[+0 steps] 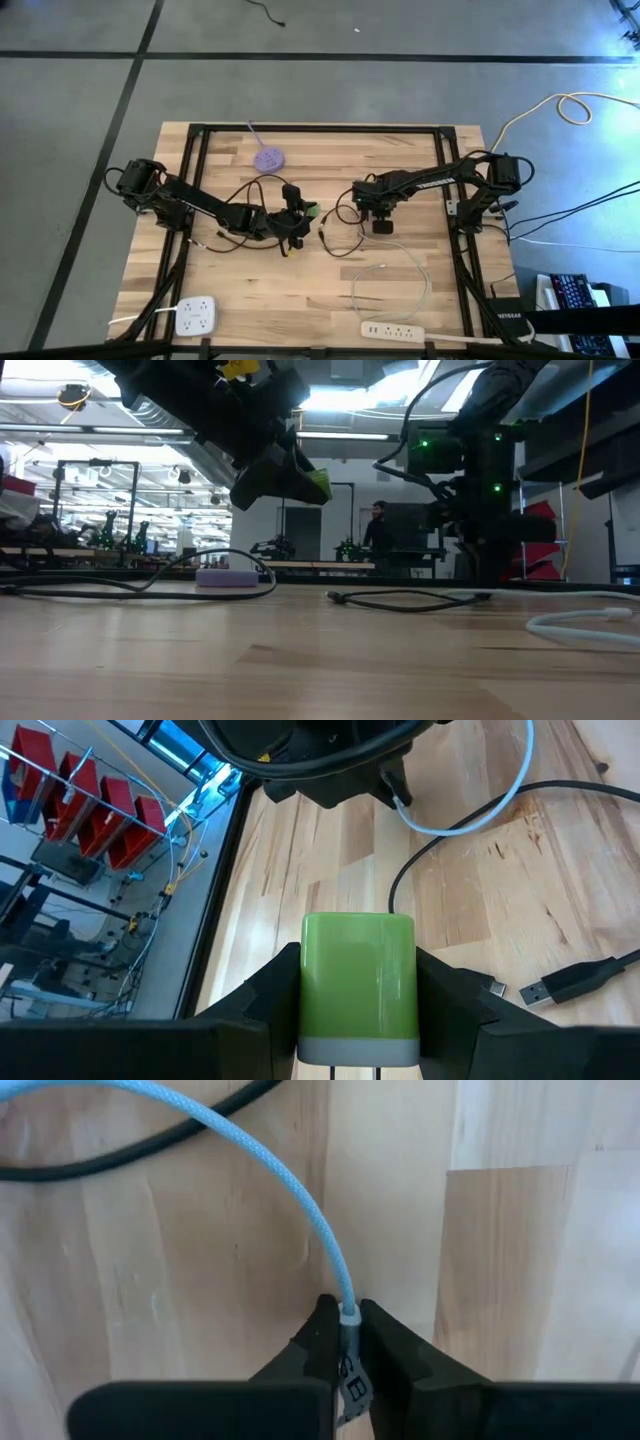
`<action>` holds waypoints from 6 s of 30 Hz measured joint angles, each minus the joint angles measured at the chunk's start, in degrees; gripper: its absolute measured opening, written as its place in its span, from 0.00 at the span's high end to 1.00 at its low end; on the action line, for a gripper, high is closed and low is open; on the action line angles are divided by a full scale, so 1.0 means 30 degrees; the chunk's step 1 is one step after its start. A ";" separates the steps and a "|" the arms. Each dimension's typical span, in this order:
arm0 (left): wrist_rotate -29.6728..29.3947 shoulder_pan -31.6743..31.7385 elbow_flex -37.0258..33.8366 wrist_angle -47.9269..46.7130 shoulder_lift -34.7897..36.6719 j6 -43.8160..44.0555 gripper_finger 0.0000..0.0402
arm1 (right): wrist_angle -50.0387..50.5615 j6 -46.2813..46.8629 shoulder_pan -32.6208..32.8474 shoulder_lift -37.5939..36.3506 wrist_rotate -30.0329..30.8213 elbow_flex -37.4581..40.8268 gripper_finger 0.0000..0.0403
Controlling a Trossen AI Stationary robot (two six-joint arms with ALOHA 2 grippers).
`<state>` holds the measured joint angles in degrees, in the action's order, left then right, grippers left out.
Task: Insert USB
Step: Insert the white usb cable into the green charger adapter
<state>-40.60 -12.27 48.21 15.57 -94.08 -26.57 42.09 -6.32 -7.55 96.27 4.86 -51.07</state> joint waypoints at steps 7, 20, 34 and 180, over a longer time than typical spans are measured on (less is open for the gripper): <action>0.0620 0.0013 0.0000 -0.0002 0.0000 0.0136 0.69 | -0.0132 -0.1008 -0.0010 -0.1105 -0.0108 0.0102 0.99; 0.0546 0.0109 -0.0004 0.0045 -0.0007 0.0389 0.69 | -0.9188 -0.4936 0.1249 -0.5994 -0.8924 0.0510 1.00; 0.1044 -0.1428 -0.0017 0.6372 0.0170 -0.5629 0.69 | -2.8247 -0.1490 0.2137 -0.5869 -1.4081 0.4404 1.00; 0.3044 0.3723 -0.0007 2.3985 -0.1931 -0.9818 0.69 | -4.1545 -0.1113 0.3897 -0.0386 0.8687 0.0925 1.00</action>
<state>-31.47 -1.10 48.18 87.53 -99.88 -56.02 -82.55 -9.66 4.14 95.11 30.92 -48.29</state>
